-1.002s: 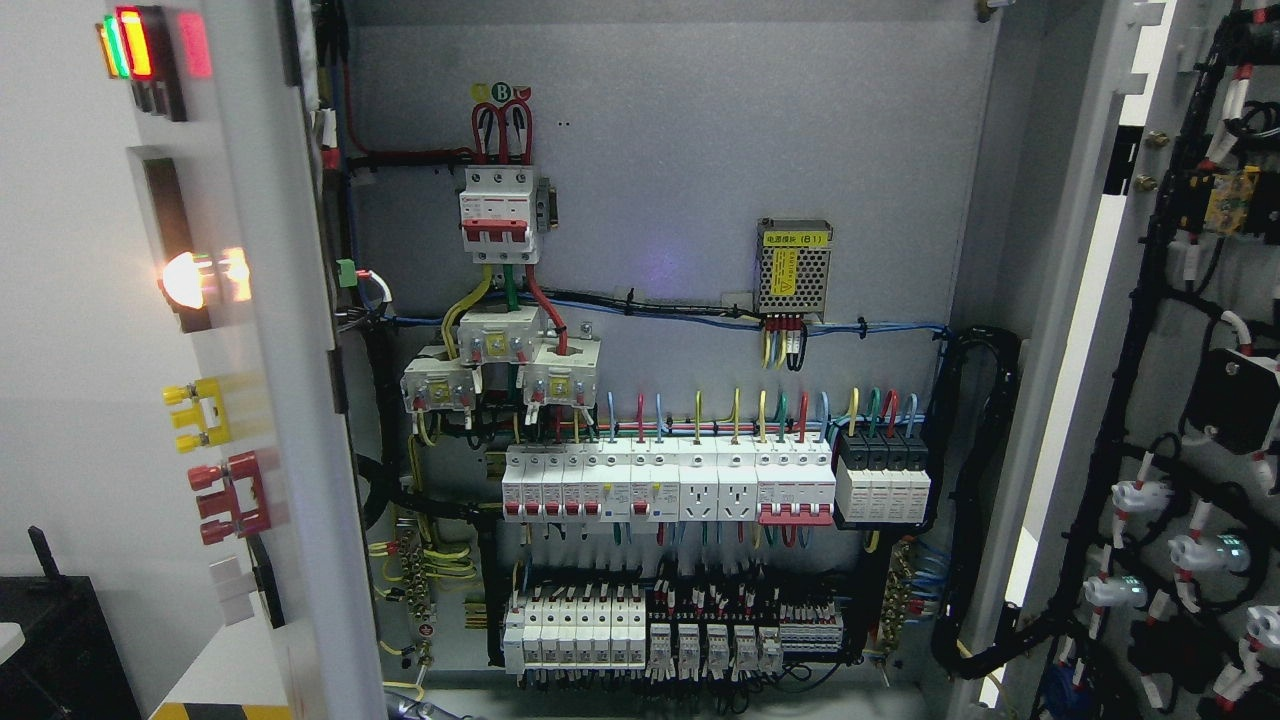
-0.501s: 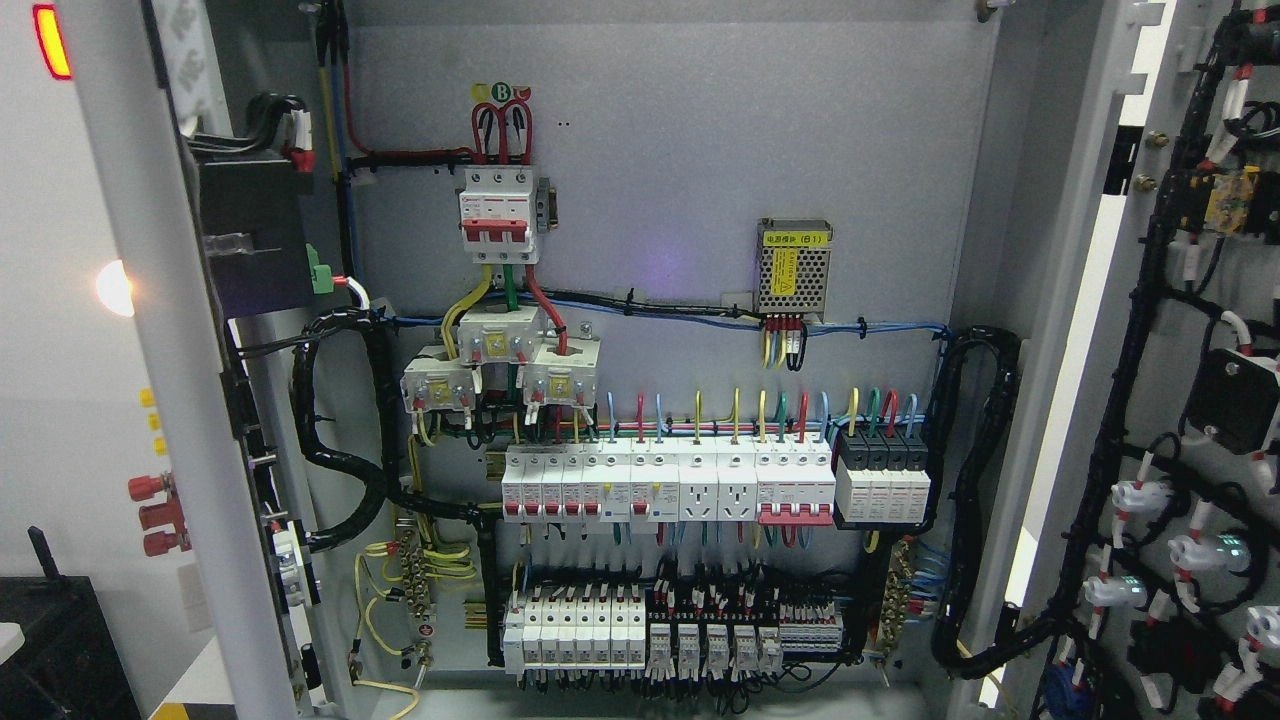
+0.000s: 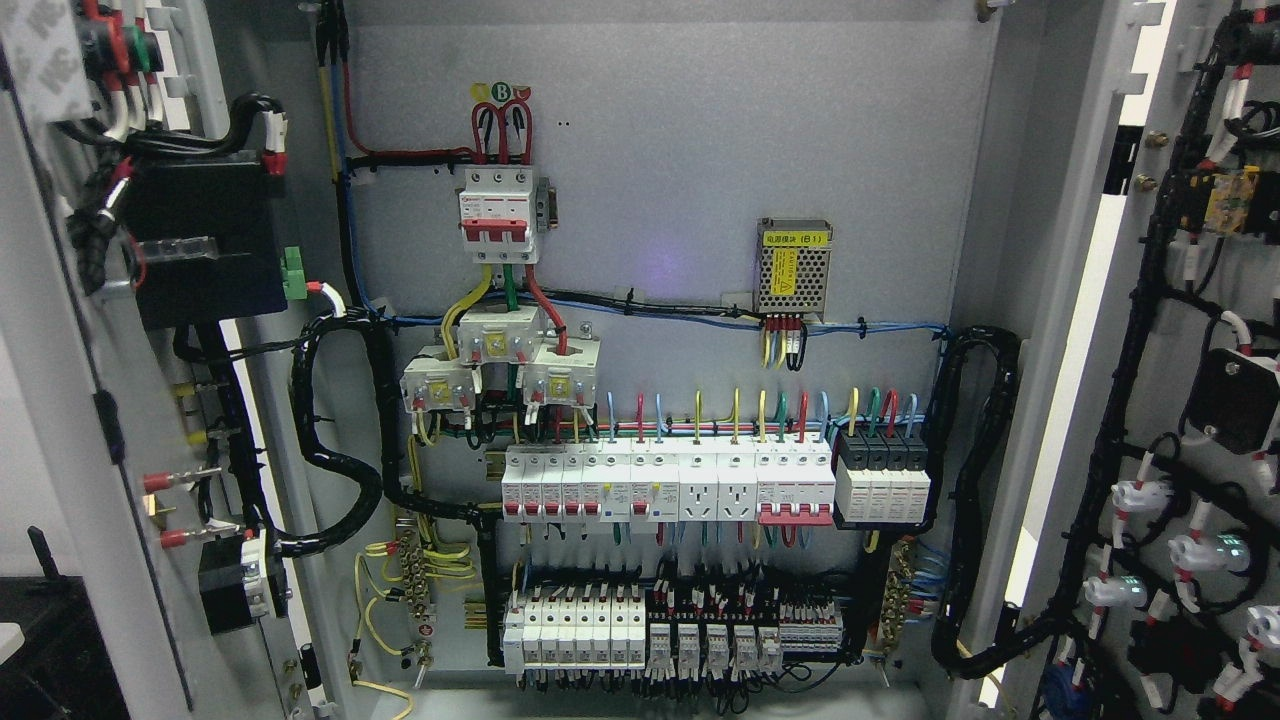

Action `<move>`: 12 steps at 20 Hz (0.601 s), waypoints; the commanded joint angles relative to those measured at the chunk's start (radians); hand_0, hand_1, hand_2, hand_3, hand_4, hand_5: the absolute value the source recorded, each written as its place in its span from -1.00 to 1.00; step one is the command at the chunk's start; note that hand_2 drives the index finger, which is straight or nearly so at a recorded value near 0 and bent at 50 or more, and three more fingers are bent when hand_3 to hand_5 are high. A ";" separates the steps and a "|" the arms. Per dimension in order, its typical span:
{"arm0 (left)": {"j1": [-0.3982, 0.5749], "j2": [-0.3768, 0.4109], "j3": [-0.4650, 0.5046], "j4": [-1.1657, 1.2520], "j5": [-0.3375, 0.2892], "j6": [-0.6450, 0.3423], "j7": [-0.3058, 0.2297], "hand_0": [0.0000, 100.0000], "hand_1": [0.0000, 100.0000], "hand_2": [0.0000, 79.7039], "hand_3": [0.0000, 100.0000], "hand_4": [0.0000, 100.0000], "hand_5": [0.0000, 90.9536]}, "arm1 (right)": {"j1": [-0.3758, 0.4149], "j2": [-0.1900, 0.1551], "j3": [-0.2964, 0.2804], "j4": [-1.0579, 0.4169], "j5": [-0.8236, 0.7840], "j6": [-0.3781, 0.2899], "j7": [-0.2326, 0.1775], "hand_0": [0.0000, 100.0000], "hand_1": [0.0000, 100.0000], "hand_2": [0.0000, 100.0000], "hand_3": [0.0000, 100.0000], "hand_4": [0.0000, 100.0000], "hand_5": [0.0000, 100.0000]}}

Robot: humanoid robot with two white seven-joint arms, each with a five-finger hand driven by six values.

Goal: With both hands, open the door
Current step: 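Swing the indicator-light door open away from the cabinet with the right hand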

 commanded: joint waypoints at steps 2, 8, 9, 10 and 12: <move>0.000 -0.034 0.001 0.000 0.000 -0.001 0.000 -0.76 -0.22 -1.00 -1.00 -1.00 -1.00 | -0.024 0.048 0.030 0.032 0.009 0.026 0.000 -0.76 -0.22 -1.00 -1.00 -1.00 -1.00; 0.000 -0.034 0.001 0.000 0.000 -0.001 0.000 -0.76 -0.22 -1.00 -1.00 -1.00 -1.00 | -0.036 0.093 0.043 0.059 0.048 0.042 -0.002 -0.76 -0.22 -1.00 -1.00 -1.00 -1.00; 0.001 -0.034 0.001 0.000 0.000 -0.001 0.000 -0.76 -0.22 -1.00 -1.00 -1.00 -1.00 | -0.037 0.099 0.043 0.064 0.048 0.042 -0.002 -0.76 -0.22 -1.00 -1.00 -1.00 -1.00; 0.000 -0.034 0.001 0.000 0.000 0.001 0.000 -0.76 -0.22 -1.00 -1.00 -1.00 -1.00 | -0.039 0.104 0.043 0.069 0.049 0.043 -0.002 -0.76 -0.22 -1.00 -1.00 -1.00 -1.00; 0.000 -0.034 0.001 0.000 0.000 -0.001 0.000 -0.76 -0.22 -1.00 -1.00 -1.00 -1.00 | -0.044 0.108 0.047 0.072 0.049 0.043 -0.002 -0.76 -0.22 -1.00 -1.00 -1.00 -1.00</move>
